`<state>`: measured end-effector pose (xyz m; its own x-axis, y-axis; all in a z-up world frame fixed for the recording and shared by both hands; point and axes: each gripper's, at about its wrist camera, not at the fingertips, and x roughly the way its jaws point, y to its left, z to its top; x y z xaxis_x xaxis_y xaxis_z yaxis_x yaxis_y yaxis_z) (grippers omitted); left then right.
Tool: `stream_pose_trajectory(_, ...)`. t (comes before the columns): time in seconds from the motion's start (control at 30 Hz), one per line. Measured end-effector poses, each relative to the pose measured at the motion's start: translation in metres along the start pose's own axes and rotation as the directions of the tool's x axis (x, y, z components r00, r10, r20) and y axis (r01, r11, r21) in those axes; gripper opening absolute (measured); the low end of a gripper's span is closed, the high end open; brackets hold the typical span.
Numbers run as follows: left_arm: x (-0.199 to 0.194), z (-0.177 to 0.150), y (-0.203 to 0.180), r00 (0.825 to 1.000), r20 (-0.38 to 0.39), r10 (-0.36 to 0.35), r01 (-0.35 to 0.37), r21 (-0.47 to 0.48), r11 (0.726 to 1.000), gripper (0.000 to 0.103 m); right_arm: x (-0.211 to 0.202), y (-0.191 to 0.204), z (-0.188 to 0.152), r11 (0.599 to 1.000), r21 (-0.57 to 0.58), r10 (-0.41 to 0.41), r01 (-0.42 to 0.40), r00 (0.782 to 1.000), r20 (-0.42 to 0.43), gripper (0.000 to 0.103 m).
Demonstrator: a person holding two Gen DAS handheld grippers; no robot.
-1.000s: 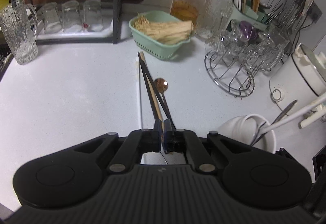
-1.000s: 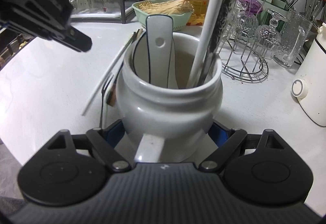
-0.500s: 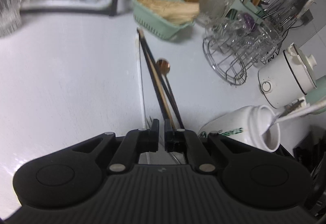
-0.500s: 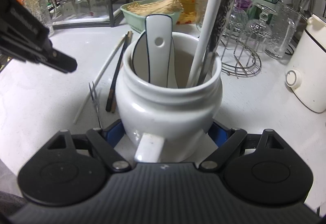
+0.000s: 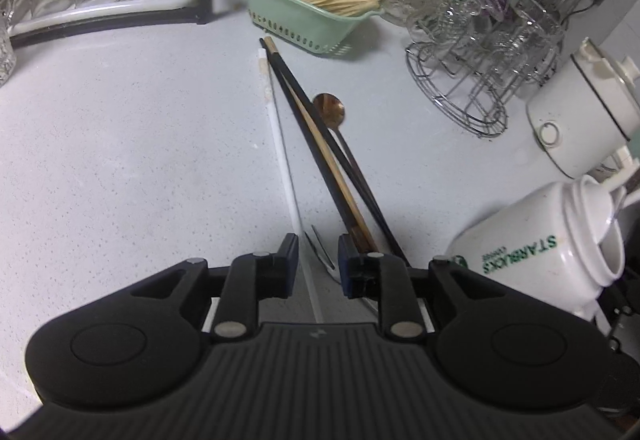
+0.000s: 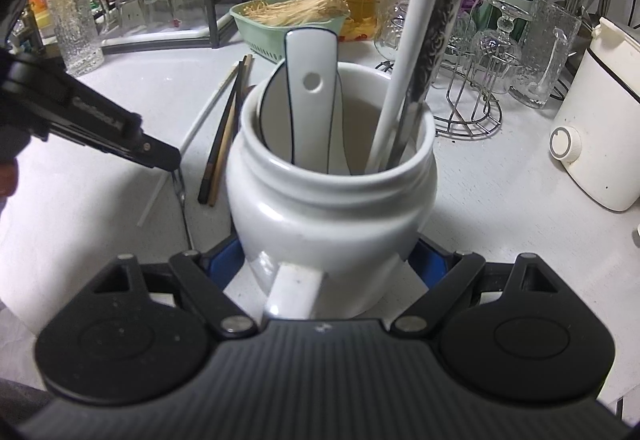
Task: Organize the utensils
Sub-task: 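Lift the silver fork with left gripper and carry it over the jar, then lower the silver fork into the jar and open left gripper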
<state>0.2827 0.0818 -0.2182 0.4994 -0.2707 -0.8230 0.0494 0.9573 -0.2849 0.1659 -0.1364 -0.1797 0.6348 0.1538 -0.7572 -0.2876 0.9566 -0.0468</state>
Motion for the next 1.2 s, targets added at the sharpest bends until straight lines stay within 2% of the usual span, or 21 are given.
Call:
stream_pose_trajectory(0.1,0.005,0.002,0.002,0.999,0.008,0.032,-0.032,-0.01,0.999,0.024,-0.001,0.0,-0.001,1.0,-0.002,0.002,-0.002,1.0,0.001,0.09)
stream_pose_trajectory(0.2,0.008,0.002,0.005,1.0,-0.007,0.026,-0.026,-0.034,0.999,0.024,0.0,0.0,0.0,1.0,-0.003,0.002,-0.002,1.0,0.001,0.09)
stream_pose_trajectory(0.33,0.009,-0.001,0.001,1.0,-0.004,0.025,-0.025,-0.016,1.0,0.024,0.0,0.0,0.0,1.0,-0.002,0.002,-0.002,1.0,0.001,0.09)
stream_pose_trajectory(0.4,0.01,-0.001,0.0,0.999,0.002,0.038,-0.038,-0.015,0.999,0.022,0.0,0.0,-0.001,1.0,-0.003,0.001,-0.001,1.0,0.002,0.09)
stream_pose_trajectory(0.47,0.009,0.0,0.0,0.999,0.003,0.047,-0.047,-0.014,0.999,0.012,-0.001,0.0,-0.001,1.0,-0.002,0.001,-0.001,1.0,0.002,0.09)
stream_pose_trajectory(0.53,0.007,0.0,0.0,0.998,0.011,0.055,-0.054,-0.008,0.998,0.009,-0.001,0.0,-0.001,1.0,-0.002,0.0,0.0,1.0,0.002,0.09)
stream_pose_trajectory(0.83,-0.027,0.006,0.004,0.995,0.063,0.073,-0.072,-0.014,0.997,0.001,0.0,0.001,0.0,1.0,0.003,-0.005,0.005,1.0,0.0,0.09)
stream_pose_trajectory(1.2,-0.073,0.021,-0.011,0.981,0.175,0.082,-0.092,0.055,0.994,0.001,0.003,0.005,0.005,1.0,0.004,-0.017,0.017,1.0,-0.015,0.09)
